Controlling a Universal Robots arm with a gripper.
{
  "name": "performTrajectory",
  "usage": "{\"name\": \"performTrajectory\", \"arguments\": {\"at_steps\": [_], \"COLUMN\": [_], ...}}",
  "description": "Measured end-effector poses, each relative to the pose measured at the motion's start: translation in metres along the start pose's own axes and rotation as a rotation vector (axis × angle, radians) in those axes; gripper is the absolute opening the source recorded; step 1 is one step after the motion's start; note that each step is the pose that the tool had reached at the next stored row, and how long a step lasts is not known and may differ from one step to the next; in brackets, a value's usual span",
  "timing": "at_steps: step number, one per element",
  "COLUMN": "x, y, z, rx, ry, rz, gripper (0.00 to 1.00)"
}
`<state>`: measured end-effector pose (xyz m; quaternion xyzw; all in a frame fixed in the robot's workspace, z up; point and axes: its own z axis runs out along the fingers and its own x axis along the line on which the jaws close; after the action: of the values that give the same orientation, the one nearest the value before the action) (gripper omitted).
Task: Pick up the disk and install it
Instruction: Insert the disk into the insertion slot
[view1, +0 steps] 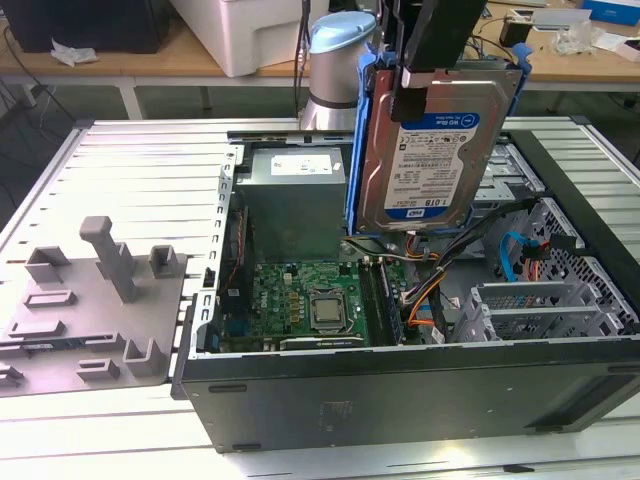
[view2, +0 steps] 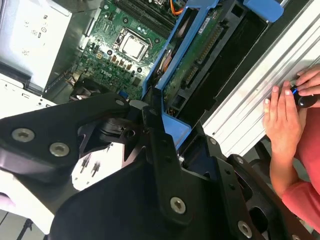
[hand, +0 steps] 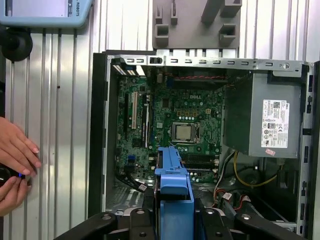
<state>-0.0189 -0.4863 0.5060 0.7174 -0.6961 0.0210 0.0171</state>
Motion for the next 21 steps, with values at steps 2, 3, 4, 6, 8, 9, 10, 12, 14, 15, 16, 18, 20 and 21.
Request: {"name": "performTrajectory", "arguments": {"at_steps": [2, 3, 4, 6, 8, 9, 10, 12, 14, 15, 16, 18, 20, 21], "x": [0.0001, 0.0001, 0.0001, 0.0001, 0.0002, 0.0002, 0.0002, 0.0003, 0.0003, 0.0003, 0.0003, 0.0016, 0.0037, 0.0042], "y": [0.0000, 0.0001, 0.0001, 0.0001, 0.0001, 0.0001, 0.0001, 0.0001, 0.0001, 0.0001, 0.0001, 0.0000, 0.0001, 0.0001], "z": [0.0000, 0.0000, 0.0001, 0.0003, 0.0005, 0.0006, 0.0007, 0.0008, 0.0008, 0.0008, 0.0007, 0.0010, 0.0011, 0.0012], "rx": [0.0001, -0.0004, -0.0006, -0.0008, -0.0009, -0.0013, -0.0018, -0.0023, -0.0023, -0.0024, -0.0024, -0.0023, -0.0027, -0.0028], "ry": [0.0001, 0.0003, 0.0003, 0.0003, 0.0003, 0.0003, 0.0004, 0.0004, 0.0004, 0.0004, 0.0004, 0.0002, 0.0005, 0.0005], "rz": [0.011, 0.020, 0.026, 0.034, 0.046, 0.059, 0.068, 0.077, 0.078, 0.078, 0.078, 0.079, 0.085, 0.088], "gripper": [0.36, 0.36, 0.36, 0.36, 0.36, 0.36, 0.36, 0.36, 0.36, 0.36, 0.36, 0.36, 0.36, 0.36]}}
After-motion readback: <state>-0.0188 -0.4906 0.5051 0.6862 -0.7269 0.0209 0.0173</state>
